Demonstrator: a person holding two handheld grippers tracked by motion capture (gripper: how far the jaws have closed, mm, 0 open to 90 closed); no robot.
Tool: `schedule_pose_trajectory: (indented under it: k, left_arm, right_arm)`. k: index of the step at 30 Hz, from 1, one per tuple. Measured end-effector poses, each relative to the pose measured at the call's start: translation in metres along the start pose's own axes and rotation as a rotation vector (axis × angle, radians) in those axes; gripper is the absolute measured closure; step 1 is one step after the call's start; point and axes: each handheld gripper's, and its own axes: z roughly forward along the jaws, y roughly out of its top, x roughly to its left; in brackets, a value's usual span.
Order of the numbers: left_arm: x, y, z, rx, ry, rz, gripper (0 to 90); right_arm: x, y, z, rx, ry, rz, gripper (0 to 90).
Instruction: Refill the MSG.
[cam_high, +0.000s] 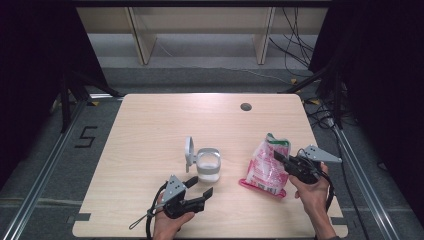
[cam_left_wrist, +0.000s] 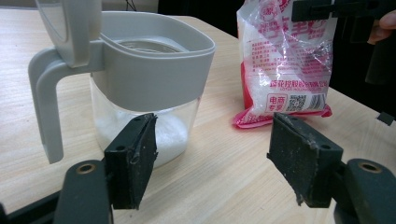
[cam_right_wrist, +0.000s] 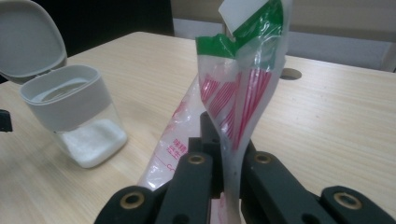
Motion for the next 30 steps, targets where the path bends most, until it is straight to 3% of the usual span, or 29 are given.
schedule_pose_trajectory:
  k: [1,2,3,5,7,10,14,17,18,19,21,22,23,24,25,26,30]
  left_arm:
    - [0.000,0.001,-0.001,0.008,0.009,0.003,31.5]
    - [0.001,0.000,0.000,-0.009,-0.007,-0.001,31.5]
    - [0.002,0.001,-0.002,0.006,0.010,0.012,31.4]
    - [0.002,0.001,-0.003,0.001,0.017,0.001,31.4]
    - [0.004,0.002,-0.006,0.010,0.026,0.019,31.4]
    - [0.007,0.003,-0.007,0.001,0.028,0.005,31.2]
    - [0.009,0.004,-0.008,-0.003,0.030,0.009,31.3]
    - [0.009,0.004,-0.009,-0.004,0.037,0.001,31.2]
    - [0.010,0.005,-0.008,-0.017,0.026,0.006,31.3]
    - [0.011,0.005,-0.010,-0.004,0.040,0.010,31.4]
    - [0.012,0.006,-0.010,0.001,0.045,0.009,31.6]
    - [0.013,0.006,-0.011,0.003,0.046,0.020,32.6]
    - [0.015,0.007,-0.011,-0.005,0.034,0.026,33.9]
    - [0.015,0.008,-0.012,-0.006,0.047,0.020,34.1]
    - [0.017,0.009,-0.014,0.010,0.059,0.024,34.1]
    - [0.017,0.009,-0.013,-0.003,0.058,0.012,34.1]
    - [0.023,0.012,-0.018,-0.001,0.071,0.033,35.5]
  right_arm:
    - [0.001,-0.001,0.001,0.002,-0.007,0.034,90.0]
    - [-0.001,-0.001,0.002,0.002,-0.009,0.010,90.0]
    - [-0.002,-0.002,0.002,0.008,-0.013,0.009,90.0]
    - [-0.003,-0.003,0.005,0.018,-0.025,0.009,90.0]
    - [-0.002,-0.004,0.007,0.043,-0.041,0.030,90.0]
    - [-0.003,-0.007,0.012,0.096,-0.043,-0.001,90.0]
    - [-0.004,-0.008,0.016,0.103,-0.056,-0.013,90.0]
    - [-0.005,-0.009,0.017,0.111,-0.068,0.009,89.6]
    - [-0.008,-0.009,0.018,0.103,-0.067,-0.009,89.0]
    - [-0.008,-0.009,0.017,0.116,-0.065,-0.010,88.3]
    - [-0.009,-0.009,0.017,0.112,-0.067,-0.003,87.4]
    - [-0.007,-0.009,0.015,0.120,-0.082,0.036,86.8]
    - [-0.007,-0.009,0.015,0.115,-0.091,0.044,86.6]
    - [-0.010,-0.009,0.014,0.119,-0.091,0.016,86.6]
    - [-0.012,-0.010,0.014,0.120,-0.083,0.020,86.6]
    - [-0.012,-0.010,0.014,0.133,-0.084,0.030,86.6]
    - [-0.011,-0.013,0.015,0.121,-0.112,0.081,85.8]
